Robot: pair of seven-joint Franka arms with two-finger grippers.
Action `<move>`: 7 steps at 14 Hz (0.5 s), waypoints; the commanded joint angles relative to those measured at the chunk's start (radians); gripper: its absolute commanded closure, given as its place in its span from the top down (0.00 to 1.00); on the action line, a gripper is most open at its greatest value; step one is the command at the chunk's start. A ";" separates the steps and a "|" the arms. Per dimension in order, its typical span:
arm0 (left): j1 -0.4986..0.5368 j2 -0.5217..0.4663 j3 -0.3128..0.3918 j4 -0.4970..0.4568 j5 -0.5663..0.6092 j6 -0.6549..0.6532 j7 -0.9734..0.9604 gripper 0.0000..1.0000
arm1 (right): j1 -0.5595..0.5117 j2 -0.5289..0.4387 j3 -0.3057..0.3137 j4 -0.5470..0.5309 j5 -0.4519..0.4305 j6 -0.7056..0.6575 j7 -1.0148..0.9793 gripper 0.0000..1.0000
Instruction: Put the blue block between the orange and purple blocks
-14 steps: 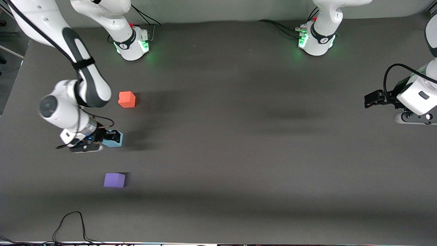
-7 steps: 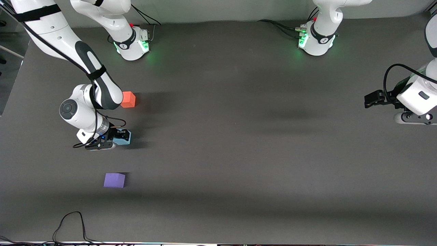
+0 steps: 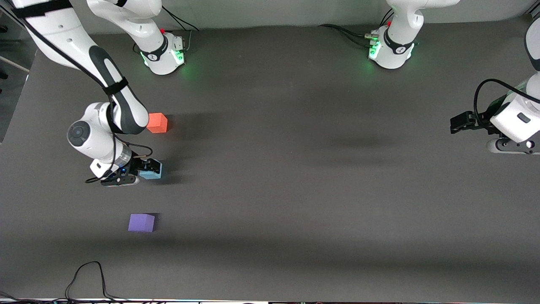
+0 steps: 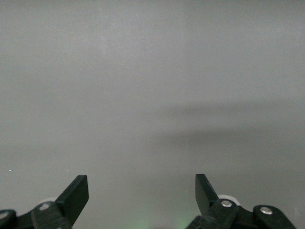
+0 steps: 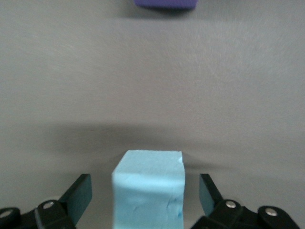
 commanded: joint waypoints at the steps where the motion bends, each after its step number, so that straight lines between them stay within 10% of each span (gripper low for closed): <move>1: 0.006 0.004 -0.008 0.010 0.000 0.005 0.016 1.00 | 0.031 -0.136 0.002 0.078 -0.002 -0.233 -0.004 1.00; 7: 0.002 0.004 -0.008 0.010 0.000 0.005 0.016 1.00 | 0.073 -0.293 -0.004 0.414 -0.002 -0.748 0.024 1.00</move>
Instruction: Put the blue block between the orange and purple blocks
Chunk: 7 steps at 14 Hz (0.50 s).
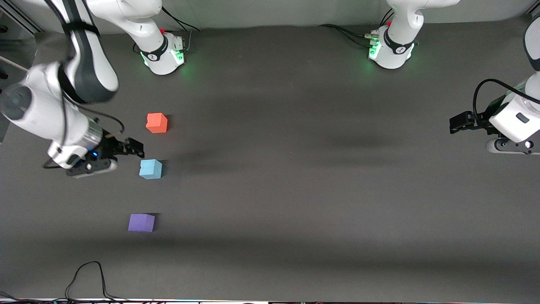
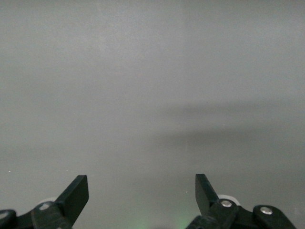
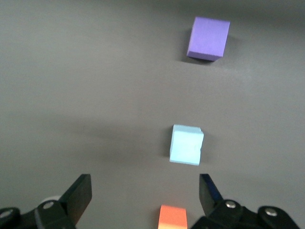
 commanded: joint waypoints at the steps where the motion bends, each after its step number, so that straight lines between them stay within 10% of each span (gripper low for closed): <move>1: 0.002 0.004 -0.004 0.011 0.000 0.004 0.016 1.00 | 0.004 -0.022 -0.009 0.204 -0.002 -0.245 0.021 1.00; 5: 0.001 0.000 -0.004 0.009 -0.002 0.021 0.016 1.00 | 0.024 -0.031 -0.032 0.368 -0.015 -0.453 0.046 1.00; 7: -0.002 -0.001 -0.004 0.009 -0.002 0.021 0.016 1.00 | 0.160 -0.036 -0.176 0.375 -0.015 -0.461 0.073 1.00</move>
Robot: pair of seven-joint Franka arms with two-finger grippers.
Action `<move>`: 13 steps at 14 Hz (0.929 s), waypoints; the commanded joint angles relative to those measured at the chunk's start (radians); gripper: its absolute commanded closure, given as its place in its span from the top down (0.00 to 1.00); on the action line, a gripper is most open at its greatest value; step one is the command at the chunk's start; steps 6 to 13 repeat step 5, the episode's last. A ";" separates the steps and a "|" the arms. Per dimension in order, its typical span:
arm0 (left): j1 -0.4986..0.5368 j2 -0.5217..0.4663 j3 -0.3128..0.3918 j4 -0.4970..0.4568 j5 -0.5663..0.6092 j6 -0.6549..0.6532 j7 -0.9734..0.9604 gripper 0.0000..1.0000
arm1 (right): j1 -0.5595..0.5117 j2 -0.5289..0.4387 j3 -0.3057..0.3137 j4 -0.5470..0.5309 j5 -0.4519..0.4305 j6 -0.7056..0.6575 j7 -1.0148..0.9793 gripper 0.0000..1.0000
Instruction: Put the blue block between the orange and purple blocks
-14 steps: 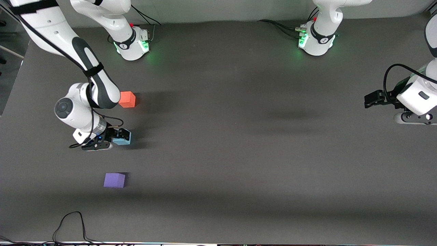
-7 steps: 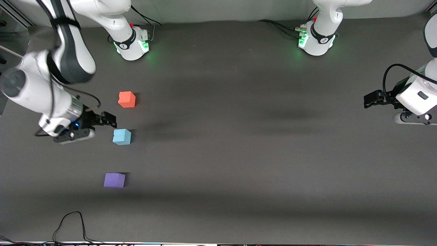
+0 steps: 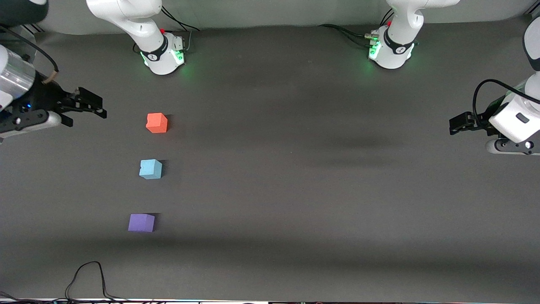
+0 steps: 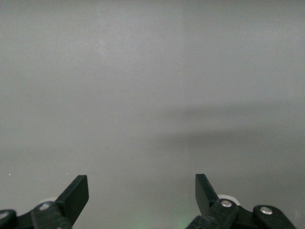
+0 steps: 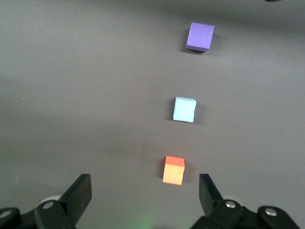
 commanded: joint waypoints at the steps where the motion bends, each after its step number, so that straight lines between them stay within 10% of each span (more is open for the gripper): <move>1: -0.002 -0.001 -0.002 0.009 -0.002 0.004 0.016 1.00 | 0.127 0.013 -0.125 0.032 -0.015 -0.025 0.044 1.00; 13: -0.002 -0.001 -0.002 0.007 -0.002 0.004 0.016 1.00 | 0.123 0.010 -0.129 0.032 -0.016 -0.036 0.031 1.00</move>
